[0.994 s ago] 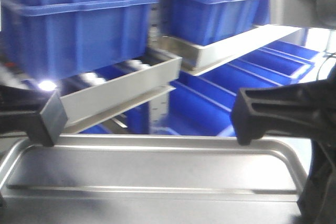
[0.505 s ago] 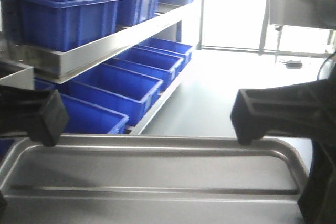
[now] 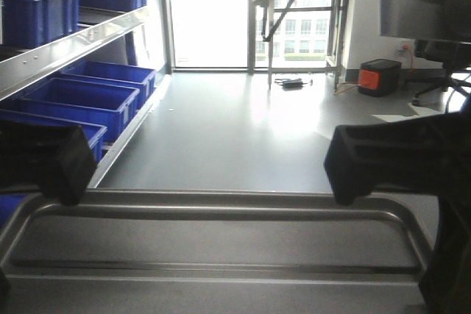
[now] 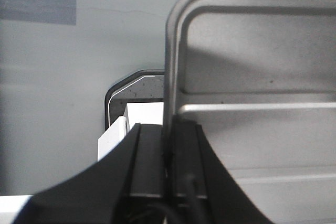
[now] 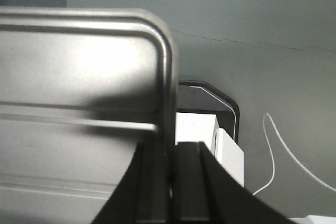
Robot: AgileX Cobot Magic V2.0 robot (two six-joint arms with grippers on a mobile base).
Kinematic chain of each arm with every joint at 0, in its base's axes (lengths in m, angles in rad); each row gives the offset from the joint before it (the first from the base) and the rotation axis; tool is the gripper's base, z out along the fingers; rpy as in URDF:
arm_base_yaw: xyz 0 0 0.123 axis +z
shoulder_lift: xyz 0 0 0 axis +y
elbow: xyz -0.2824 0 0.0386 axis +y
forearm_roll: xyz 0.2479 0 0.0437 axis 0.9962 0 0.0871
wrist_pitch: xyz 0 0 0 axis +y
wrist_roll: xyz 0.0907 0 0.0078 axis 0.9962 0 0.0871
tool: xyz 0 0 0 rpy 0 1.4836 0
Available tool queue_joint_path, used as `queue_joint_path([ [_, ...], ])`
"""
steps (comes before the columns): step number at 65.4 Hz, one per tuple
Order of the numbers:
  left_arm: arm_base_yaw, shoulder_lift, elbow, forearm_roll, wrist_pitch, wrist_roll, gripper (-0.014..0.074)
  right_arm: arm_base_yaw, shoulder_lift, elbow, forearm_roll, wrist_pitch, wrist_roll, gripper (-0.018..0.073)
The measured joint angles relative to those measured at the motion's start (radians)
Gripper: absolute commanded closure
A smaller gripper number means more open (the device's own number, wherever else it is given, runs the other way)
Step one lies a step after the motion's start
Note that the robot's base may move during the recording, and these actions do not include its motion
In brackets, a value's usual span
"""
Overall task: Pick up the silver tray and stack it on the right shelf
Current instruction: 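Hold the tray level in both grippers while the base turns away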
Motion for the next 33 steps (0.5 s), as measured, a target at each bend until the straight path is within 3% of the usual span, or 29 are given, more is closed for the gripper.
queue_joint_path([
  [33,0.0,0.0,0.0,-0.002,0.004,0.0,0.0697,0.0,0.0,0.0,0.0,0.0,0.0,0.051],
])
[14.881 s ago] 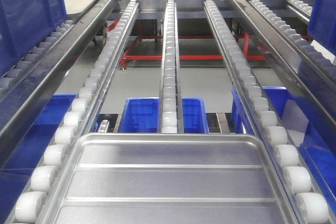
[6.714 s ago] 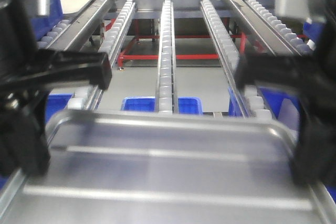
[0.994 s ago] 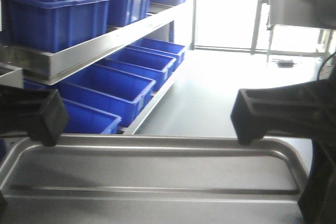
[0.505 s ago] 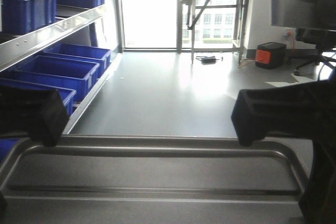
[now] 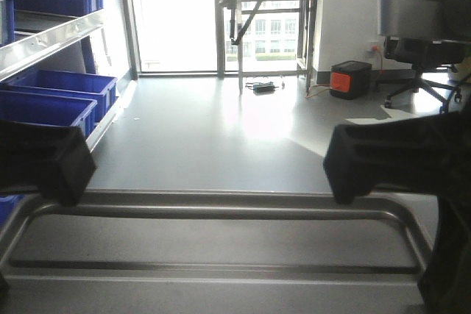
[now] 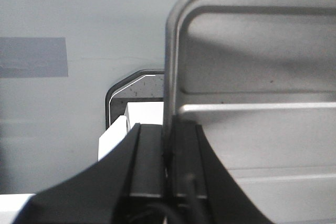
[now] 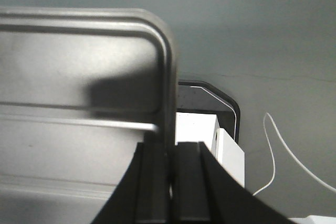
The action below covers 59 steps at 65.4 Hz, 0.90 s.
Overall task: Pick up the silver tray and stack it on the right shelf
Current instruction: 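Hold the tray level in both grippers while the base turns away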
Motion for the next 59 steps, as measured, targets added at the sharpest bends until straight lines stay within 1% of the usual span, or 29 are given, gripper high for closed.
queue_joint_path([
  [59,0.0,0.0,0.0,-0.001,0.006,0.0,0.0697,0.0,0.0,0.0,0.002,-0.004,0.0,0.051],
])
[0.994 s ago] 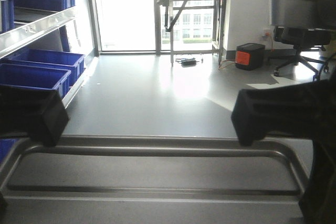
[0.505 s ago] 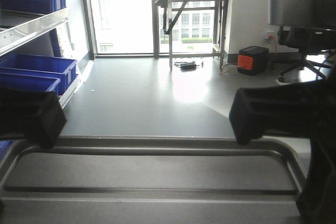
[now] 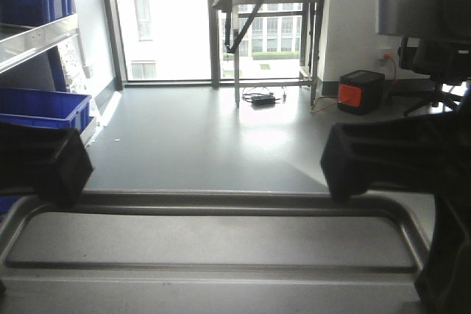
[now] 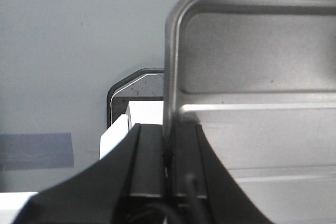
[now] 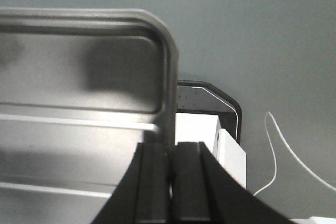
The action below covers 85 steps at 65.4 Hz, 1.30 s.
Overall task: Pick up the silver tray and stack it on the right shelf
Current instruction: 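Hold the tray level in both grippers while the base turns away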
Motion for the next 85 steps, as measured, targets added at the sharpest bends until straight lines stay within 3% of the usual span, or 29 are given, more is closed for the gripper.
queue_joint_path([
  [85,0.0,0.0,0.0,0.0,0.0,0.0,0.0697,0.0,0.0,0.0,0.0,0.0,0.0,0.051],
])
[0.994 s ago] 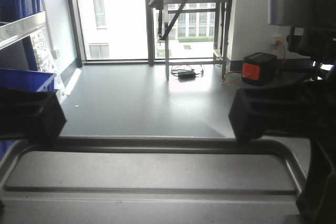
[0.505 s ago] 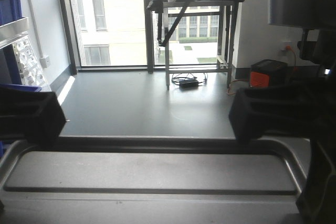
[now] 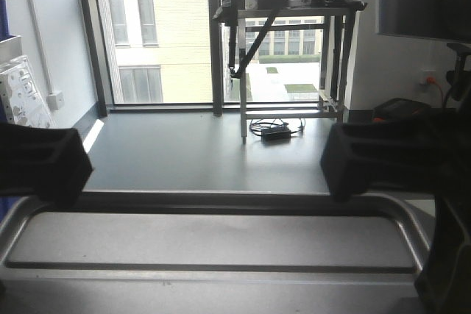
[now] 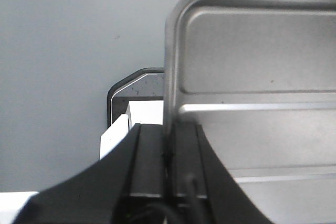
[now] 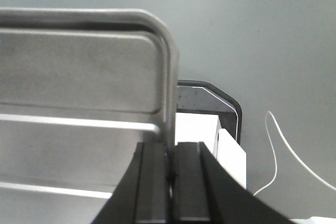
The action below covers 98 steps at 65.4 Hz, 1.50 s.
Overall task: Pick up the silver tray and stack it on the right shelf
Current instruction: 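Hold the tray level in both grippers while the base turns away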
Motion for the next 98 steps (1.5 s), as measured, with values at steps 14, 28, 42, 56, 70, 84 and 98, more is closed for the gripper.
queue_joint_path([
  [14,0.0,0.0,0.0,0.0,0.0,0.0,0.0697,0.0,0.0,0.0,0.0,0.0,0.0,0.051],
  [28,0.0,0.0,0.0,0.0,0.0,0.0,0.0697,0.0,0.0,0.0,0.0,0.0,0.0,0.051],
  [42,0.0,0.0,0.0,0.0,0.0,0.0,0.0697,0.0,0.0,0.0,0.0,0.0,0.0,0.051],
  [56,0.0,0.0,0.0,0.0,0.0,0.0,0.0697,0.0,0.0,0.0,0.0,0.0,0.0,0.051],
  [70,0.0,0.0,0.0,0.0,0.0,0.0,0.0697,0.0,0.0,0.0,0.0,0.0,0.0,0.051],
  [84,0.0,0.0,0.0,0.0,0.002,0.0,0.0697,0.0,0.0,0.0,0.0,0.0,0.0,0.051],
  [98,0.0,0.0,0.0,0.0,0.002,0.0,0.0697,0.0,0.0,0.0,0.0,0.0,0.0,0.051],
])
